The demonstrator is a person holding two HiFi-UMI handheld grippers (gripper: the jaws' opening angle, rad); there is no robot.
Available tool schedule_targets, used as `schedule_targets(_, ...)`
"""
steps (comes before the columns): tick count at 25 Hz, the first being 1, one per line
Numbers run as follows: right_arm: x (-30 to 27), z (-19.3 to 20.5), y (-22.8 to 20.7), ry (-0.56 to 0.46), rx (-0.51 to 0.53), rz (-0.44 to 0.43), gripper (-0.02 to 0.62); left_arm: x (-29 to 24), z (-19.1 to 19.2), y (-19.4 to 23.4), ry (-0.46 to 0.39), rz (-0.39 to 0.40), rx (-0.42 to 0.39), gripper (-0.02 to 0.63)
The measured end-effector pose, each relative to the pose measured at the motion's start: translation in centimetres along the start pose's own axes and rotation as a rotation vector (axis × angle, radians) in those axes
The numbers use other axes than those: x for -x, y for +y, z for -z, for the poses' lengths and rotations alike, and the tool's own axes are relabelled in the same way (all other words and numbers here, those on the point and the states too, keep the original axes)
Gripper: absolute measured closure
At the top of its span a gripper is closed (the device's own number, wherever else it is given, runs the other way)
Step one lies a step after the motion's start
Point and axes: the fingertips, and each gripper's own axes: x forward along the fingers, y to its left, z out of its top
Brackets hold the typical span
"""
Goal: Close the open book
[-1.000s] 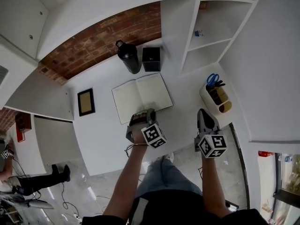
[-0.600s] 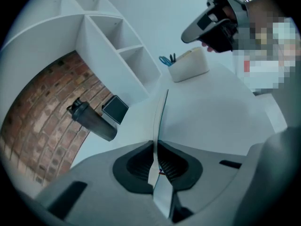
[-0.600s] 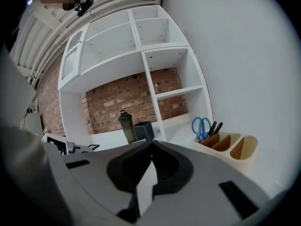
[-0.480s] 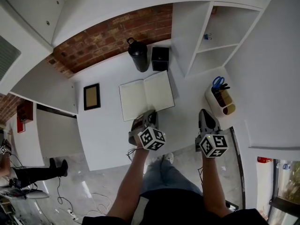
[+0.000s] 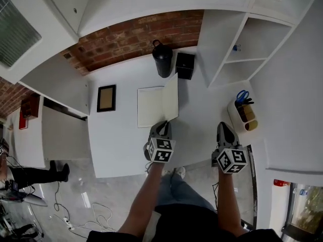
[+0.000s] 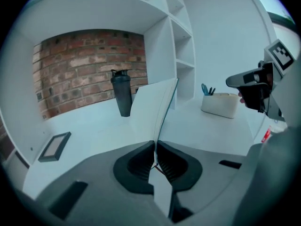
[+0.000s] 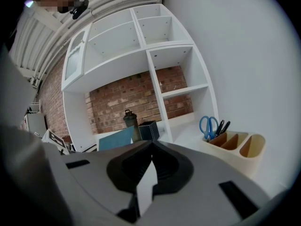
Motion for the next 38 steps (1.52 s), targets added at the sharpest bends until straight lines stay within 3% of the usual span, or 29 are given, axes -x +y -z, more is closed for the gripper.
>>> schedule_targets(5, -0.3, 0.1, 0.6, 0.005, 0.003, -0.015, 0.597, 0.5, 1.4, 1.7, -0.006, 0.001, 0.23, 0.584)
schedule_targets(9, -0.7, 0.4, 1.4, 0.016, 0.008, -0.035, 0.597, 0.9, 2.4, 3.2, 0.001, -0.026, 0.32, 0.584)
schedule_targets(14, -1.2, 0.8, 2.2, 0.028, 0.019, -0.056, 0.597, 1.4, 3.8, 5.4, 0.038, -0.115, 0.34, 0.579)
schedule_targets(22, -1.9, 1.2, 3.4, 0.052, 0.037, -0.09, 0.597, 2.0, 6.4, 9.0, 0.154, -0.238, 0.402, 0.499)
schedule_targets(28, -2.2, 0.9, 3.6, 0.047, 0.039, -0.1, 0.597, 1.3, 7.8, 8.9, 0.227, -0.246, 0.411, 0.497)
schedule_targets(38, -2.0, -0.2, 4.3, 0.006, 0.021, -0.104, 0.597, 4.1, 6.0, 8.0, 0.169, -0.172, 0.347, 0.465)
